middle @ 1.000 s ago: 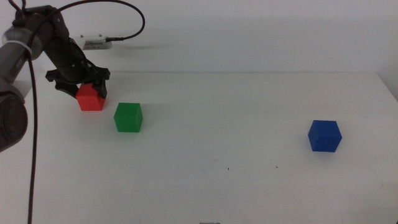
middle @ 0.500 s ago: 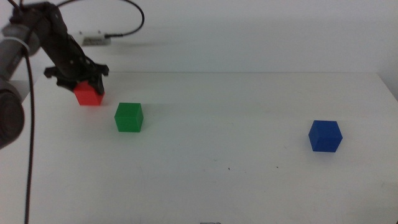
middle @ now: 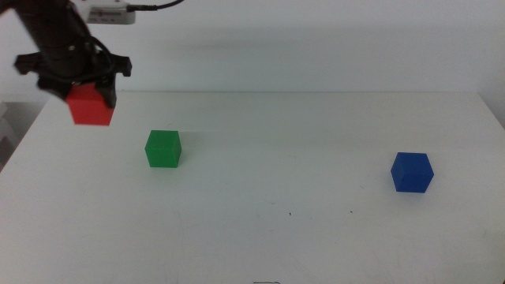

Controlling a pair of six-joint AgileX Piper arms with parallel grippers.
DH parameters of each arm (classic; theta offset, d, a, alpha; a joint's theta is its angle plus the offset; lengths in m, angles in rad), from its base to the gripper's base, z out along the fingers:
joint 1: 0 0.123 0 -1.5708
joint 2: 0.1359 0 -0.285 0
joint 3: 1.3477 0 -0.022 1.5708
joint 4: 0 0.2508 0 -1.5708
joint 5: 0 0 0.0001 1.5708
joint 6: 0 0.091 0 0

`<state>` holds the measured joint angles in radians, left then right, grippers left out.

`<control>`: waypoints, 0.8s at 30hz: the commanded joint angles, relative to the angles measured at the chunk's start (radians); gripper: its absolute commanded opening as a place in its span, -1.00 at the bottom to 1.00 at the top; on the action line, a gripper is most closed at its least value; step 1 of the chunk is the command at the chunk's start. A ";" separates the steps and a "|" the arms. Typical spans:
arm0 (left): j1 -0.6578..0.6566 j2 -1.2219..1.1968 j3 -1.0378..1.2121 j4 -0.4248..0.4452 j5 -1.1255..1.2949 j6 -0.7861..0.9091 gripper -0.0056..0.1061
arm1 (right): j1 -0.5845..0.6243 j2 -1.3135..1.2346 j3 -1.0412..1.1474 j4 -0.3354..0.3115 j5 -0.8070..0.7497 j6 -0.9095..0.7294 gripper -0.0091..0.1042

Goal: Stack red cubes first, then green, then blue cubes in a specific spot.

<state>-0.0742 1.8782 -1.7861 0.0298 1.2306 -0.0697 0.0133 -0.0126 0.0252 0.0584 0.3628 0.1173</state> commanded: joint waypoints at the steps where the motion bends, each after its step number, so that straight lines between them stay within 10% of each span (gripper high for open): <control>1: -0.027 -0.170 0.087 0.005 -0.045 -0.066 -0.93 | -0.008 -0.014 -0.009 -0.012 -0.049 -0.011 0.27; 24: -0.622 -0.124 0.290 0.023 -0.237 -0.551 -0.93 | -0.008 -0.014 -0.009 -0.012 -0.049 -0.011 0.27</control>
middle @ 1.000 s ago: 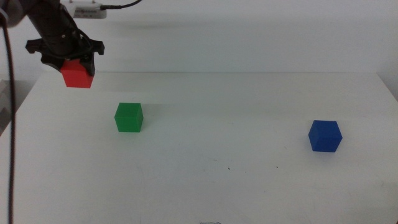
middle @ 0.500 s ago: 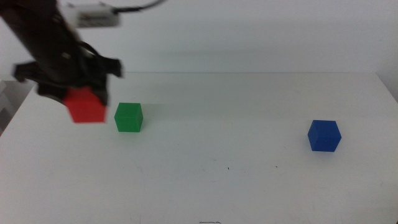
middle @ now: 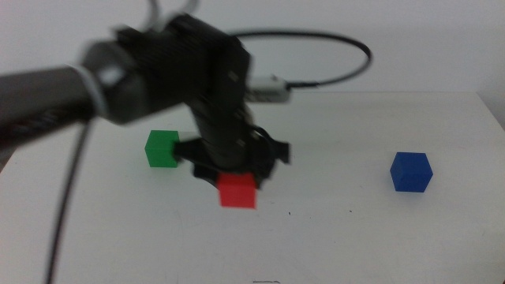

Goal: Stack red cubes first, then green, then blue cubes in a specific spot.

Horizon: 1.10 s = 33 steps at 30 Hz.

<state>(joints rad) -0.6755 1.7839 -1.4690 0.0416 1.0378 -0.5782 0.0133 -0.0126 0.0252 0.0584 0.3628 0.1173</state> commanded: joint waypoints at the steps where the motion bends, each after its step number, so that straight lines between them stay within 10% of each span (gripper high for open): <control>1: -0.036 -0.013 -0.028 0.011 -0.050 -0.065 -0.93 | -0.008 -0.014 -0.009 -0.012 -0.049 -0.011 0.27; 33: -0.091 0.173 -0.134 0.086 -0.134 -0.203 -0.93 | -0.008 -0.014 -0.009 -0.016 -0.049 -0.011 0.27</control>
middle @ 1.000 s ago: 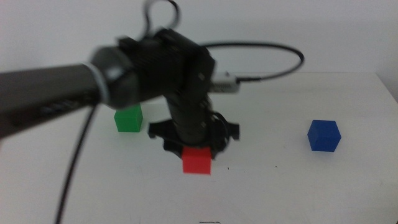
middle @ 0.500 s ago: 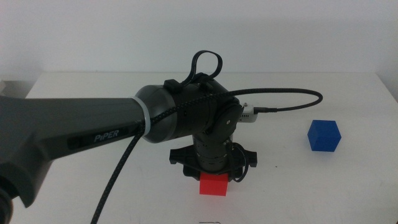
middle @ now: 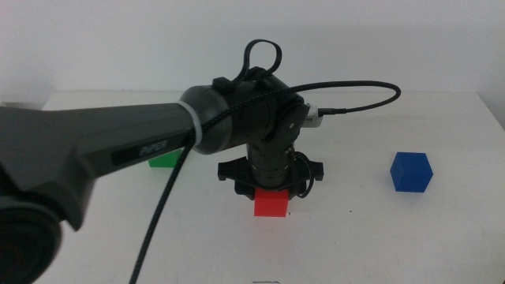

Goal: Stack red cubes first, then green, then blue cubes in a specific spot.

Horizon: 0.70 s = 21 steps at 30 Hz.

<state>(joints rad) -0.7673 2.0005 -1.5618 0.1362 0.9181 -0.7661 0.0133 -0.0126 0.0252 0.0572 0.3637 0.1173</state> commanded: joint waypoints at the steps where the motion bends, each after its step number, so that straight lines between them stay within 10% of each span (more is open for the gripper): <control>1: 0.001 -0.034 -0.051 -0.011 -0.017 -0.016 -0.93 | -0.008 -0.014 -0.009 -0.016 -0.050 -0.011 0.27; 21: 0.001 0.057 -0.064 0.003 -0.061 -0.022 -0.93 | -0.008 -0.014 -0.009 -0.015 -0.047 -0.011 0.27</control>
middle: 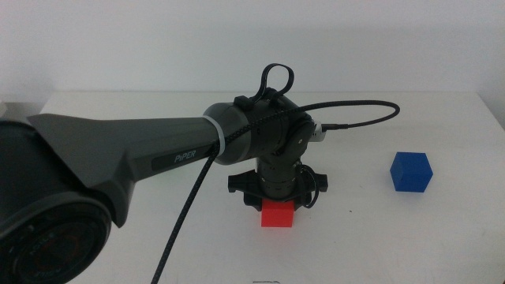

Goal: Stack red cubes first, then green, then blue cubes in a specific spot.

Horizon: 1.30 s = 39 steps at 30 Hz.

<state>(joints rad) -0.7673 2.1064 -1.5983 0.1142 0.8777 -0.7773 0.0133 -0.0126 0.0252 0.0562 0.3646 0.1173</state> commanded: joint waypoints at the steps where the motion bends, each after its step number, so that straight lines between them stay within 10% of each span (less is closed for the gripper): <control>1: 0.001 -0.049 -0.028 0.027 -0.020 -0.018 -0.93 | -0.008 -0.014 -0.009 -0.014 -0.047 -0.011 0.27; 18: 0.000 -0.049 -0.028 0.040 0.042 -0.041 -0.81 | -0.008 -0.014 -0.009 -0.014 -0.047 -0.011 0.27; 19: 0.000 -0.049 -0.028 0.040 0.042 -0.041 -0.76 | -0.008 -0.014 -0.009 -0.014 -0.047 -0.011 0.27; 21: 0.000 -0.049 -0.028 0.055 0.043 -0.037 0.02 | -0.008 -0.014 -0.009 -0.014 -0.047 -0.011 0.27; 26: 0.000 -0.053 -0.028 0.059 0.043 0.005 0.79 | -0.008 -0.014 -0.009 -0.014 -0.047 -0.011 0.27; 39: 0.000 -0.187 -0.028 0.013 0.131 0.033 0.77 | -0.008 -0.014 -0.009 -0.014 -0.047 -0.011 0.27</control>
<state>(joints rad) -0.7673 2.0092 -1.5991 0.1353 0.9966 -0.7532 0.0133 -0.0126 0.0252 0.0562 0.3646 0.1173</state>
